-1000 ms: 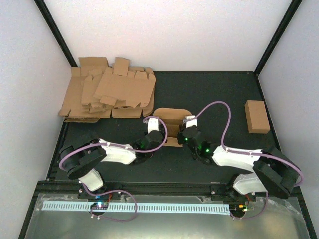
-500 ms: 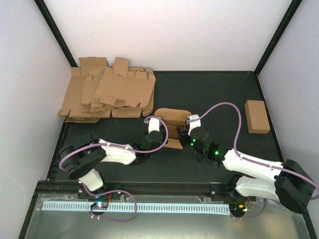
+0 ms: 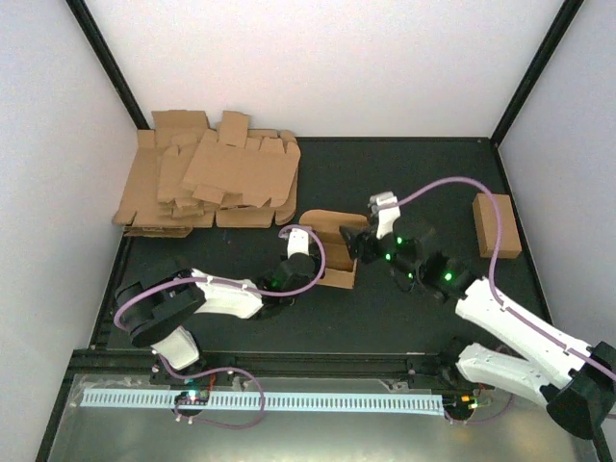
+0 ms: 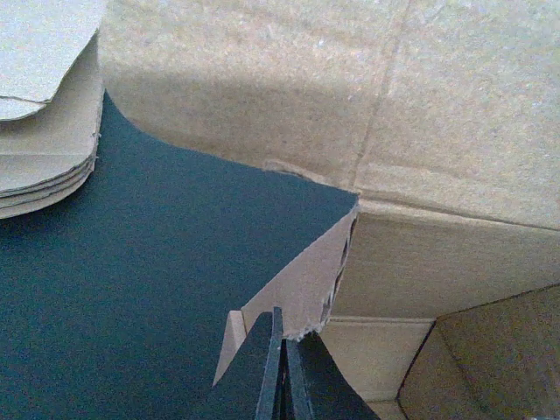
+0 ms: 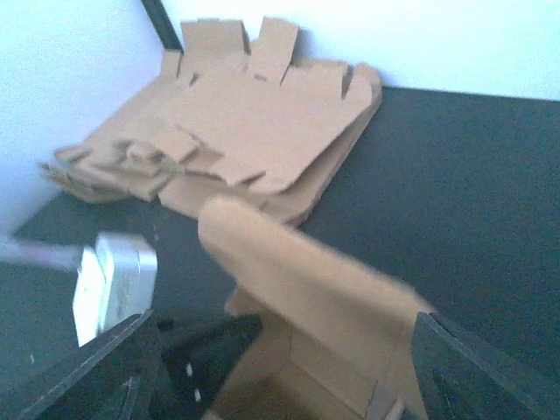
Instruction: Fold the paper box
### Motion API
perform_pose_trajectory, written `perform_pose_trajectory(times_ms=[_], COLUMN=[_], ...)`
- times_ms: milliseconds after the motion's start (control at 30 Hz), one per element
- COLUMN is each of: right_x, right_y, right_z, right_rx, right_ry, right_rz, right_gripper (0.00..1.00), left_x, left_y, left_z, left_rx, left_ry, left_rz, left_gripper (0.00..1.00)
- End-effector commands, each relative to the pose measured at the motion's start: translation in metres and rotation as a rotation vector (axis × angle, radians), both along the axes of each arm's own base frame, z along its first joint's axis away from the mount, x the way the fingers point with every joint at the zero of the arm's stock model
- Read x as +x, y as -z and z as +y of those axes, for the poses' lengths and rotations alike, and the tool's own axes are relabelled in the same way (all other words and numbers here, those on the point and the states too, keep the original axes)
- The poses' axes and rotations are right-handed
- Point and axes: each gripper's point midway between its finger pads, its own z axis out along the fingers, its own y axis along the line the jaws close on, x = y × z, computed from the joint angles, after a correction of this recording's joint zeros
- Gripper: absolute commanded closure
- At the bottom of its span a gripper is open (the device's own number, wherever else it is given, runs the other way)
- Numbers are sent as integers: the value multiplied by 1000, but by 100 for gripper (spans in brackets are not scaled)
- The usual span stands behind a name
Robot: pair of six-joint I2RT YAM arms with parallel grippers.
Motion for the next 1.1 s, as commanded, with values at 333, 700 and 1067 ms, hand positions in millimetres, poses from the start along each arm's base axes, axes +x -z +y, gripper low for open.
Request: perform_pose_trajectory(times_ms=[333, 700, 1067], right_x=[40, 52, 31], right_y=[-11, 18, 45], right_z=[27, 34, 31], right_rx=[-190, -316, -309], right_ry=[-293, -355, -394], right_rz=[222, 291, 373], right_gripper=[10, 35, 56], left_x=[-5, -7, -10], left_y=[1, 2, 4], left_z=[-11, -14, -15], left_rx=[3, 2, 7], left_ry=[53, 78, 100], left_rz=[7, 0, -4], left_gripper=[98, 98, 98])
